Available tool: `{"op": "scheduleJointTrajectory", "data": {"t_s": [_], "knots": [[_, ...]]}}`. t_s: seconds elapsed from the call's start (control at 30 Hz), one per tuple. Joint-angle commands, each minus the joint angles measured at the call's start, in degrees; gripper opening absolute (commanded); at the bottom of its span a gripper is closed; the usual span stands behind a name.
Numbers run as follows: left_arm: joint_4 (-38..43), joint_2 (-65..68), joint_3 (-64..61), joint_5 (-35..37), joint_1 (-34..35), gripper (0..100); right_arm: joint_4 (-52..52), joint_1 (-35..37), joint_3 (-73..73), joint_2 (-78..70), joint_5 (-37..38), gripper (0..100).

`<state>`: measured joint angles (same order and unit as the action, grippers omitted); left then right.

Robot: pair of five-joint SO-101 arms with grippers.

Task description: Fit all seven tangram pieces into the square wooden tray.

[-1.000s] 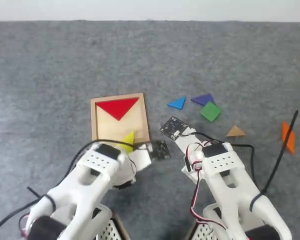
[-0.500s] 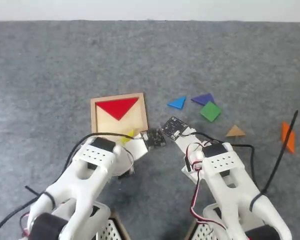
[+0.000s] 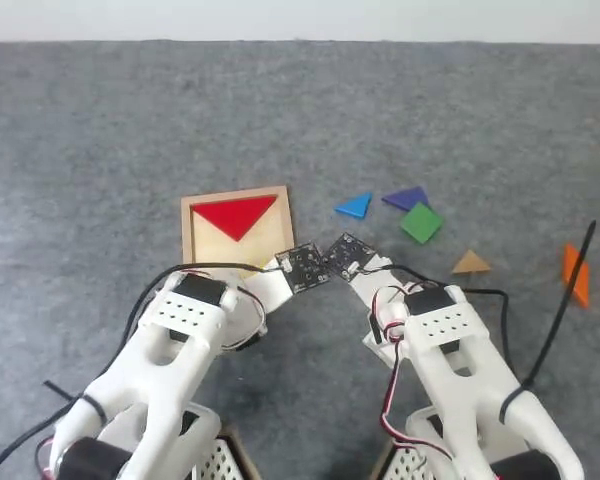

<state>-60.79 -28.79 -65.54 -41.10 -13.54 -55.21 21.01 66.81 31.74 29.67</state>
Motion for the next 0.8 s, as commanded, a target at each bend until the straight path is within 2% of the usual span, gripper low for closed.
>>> {"op": "scheduleJointTrajectory", "data": {"t_s": [0.0, 0.27, 0.53, 0.77], "knots": [[-3.16, -2.37, 0.22, 0.18, -2.46, 10, 0.40, -0.22, -0.35, -0.31, -0.53, 32.6], [3.60, -1.76, -2.95, 0.44, -1.58, 10, 0.22, -0.22, -0.35, -0.31, -0.53, 32.6], [10.46, -1.76, -2.68, 0.35, 5.98, 10, 0.22, -0.22, -0.35, -0.31, -0.53, 32.6], [14.24, -1.76, -2.59, 0.09, 8.09, 10, 0.22, -0.22, -0.35, -0.31, -0.53, 32.6]]}}
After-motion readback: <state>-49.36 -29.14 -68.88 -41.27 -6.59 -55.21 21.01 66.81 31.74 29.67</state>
